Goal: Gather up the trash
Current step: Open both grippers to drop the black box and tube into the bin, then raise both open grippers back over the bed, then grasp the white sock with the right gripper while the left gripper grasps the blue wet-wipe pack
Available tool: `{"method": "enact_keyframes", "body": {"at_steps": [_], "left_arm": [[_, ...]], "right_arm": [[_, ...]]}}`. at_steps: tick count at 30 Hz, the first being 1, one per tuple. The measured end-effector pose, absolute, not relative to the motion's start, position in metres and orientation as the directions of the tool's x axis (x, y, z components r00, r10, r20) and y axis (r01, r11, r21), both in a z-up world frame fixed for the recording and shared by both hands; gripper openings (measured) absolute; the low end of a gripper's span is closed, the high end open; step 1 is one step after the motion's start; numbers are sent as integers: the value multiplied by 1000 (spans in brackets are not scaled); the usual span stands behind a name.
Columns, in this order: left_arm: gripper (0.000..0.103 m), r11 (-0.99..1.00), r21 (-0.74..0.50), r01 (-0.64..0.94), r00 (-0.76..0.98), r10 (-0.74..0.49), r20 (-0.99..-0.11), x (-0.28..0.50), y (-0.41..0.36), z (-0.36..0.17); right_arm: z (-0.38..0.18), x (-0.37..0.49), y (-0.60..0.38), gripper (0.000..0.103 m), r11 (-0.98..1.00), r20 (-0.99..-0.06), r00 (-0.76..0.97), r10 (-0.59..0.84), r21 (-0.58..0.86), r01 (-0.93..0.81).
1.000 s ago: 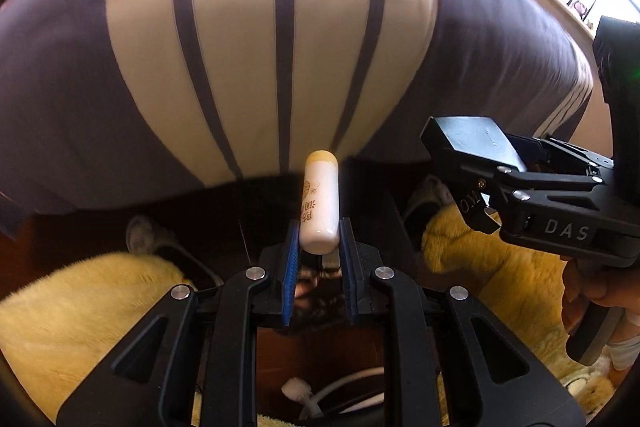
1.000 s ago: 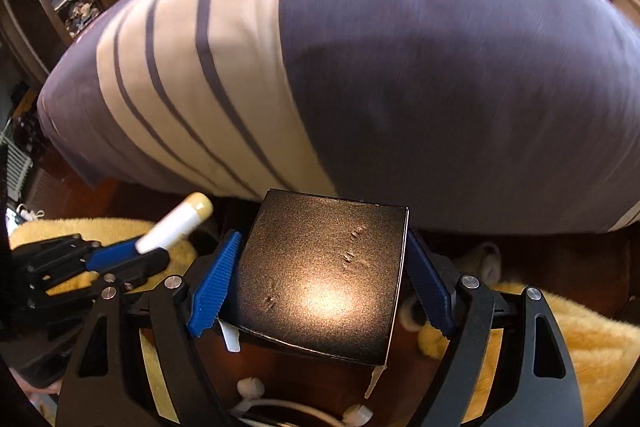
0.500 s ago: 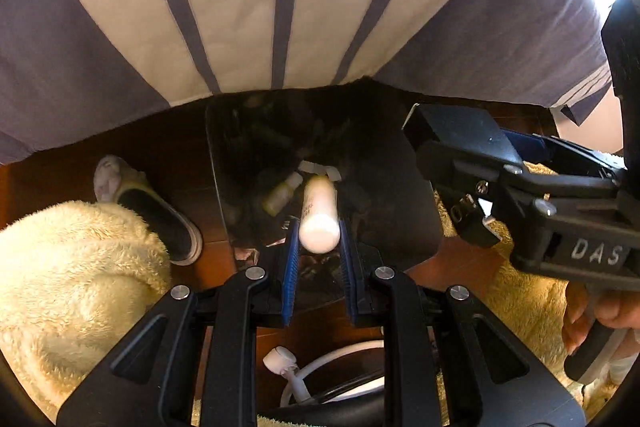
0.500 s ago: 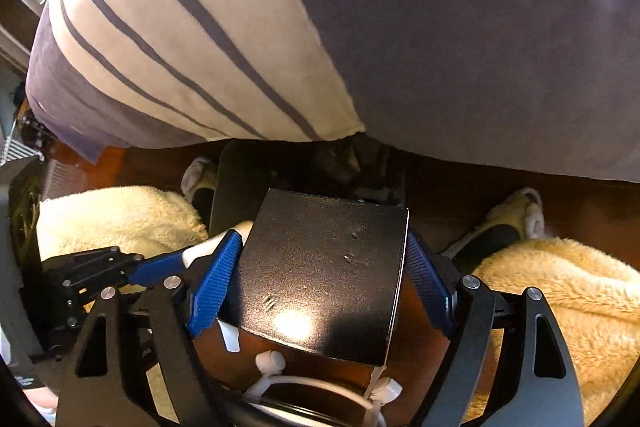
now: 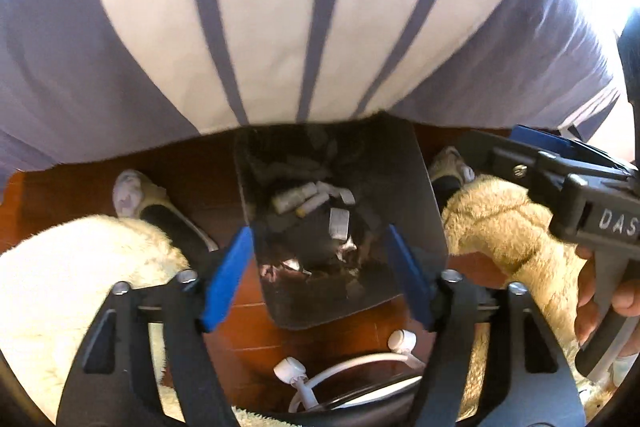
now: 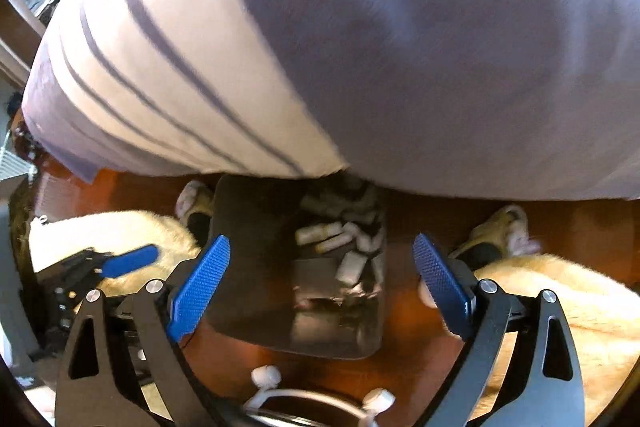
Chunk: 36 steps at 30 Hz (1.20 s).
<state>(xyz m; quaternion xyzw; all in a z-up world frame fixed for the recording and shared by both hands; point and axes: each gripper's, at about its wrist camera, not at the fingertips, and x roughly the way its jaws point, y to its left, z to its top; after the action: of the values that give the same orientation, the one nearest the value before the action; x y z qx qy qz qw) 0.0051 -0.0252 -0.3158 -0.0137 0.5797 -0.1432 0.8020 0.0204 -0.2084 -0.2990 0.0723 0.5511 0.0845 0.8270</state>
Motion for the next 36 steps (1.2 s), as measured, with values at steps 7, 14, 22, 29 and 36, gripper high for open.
{"method": "enact_keyframes", "body": {"at_steps": [7,14,22,29,36], "left_arm": [[91,967,-161,199,409,-231,-883,9,-15,-262],[95,967,-143,211,552,-239,-799,20,-9,-186],[95,974,-100,202,650,-210,-730,55,-2,-136],[95,979,-63,191,693,-180,-698,95,3,-114],[95,981,-47,189,697,-168,-697,146,5,-115]], "right_arm": [[-249,18,-234,95,985,-844,511,164,171,-34],[-184,24,-249,96,986,-754,641,147,163,-35],[-138,53,-251,97,992,-683,720,123,115,-60],[-122,91,-249,97,995,-662,744,98,79,-60],[-123,143,-234,96,991,-659,741,131,101,-85]]}}
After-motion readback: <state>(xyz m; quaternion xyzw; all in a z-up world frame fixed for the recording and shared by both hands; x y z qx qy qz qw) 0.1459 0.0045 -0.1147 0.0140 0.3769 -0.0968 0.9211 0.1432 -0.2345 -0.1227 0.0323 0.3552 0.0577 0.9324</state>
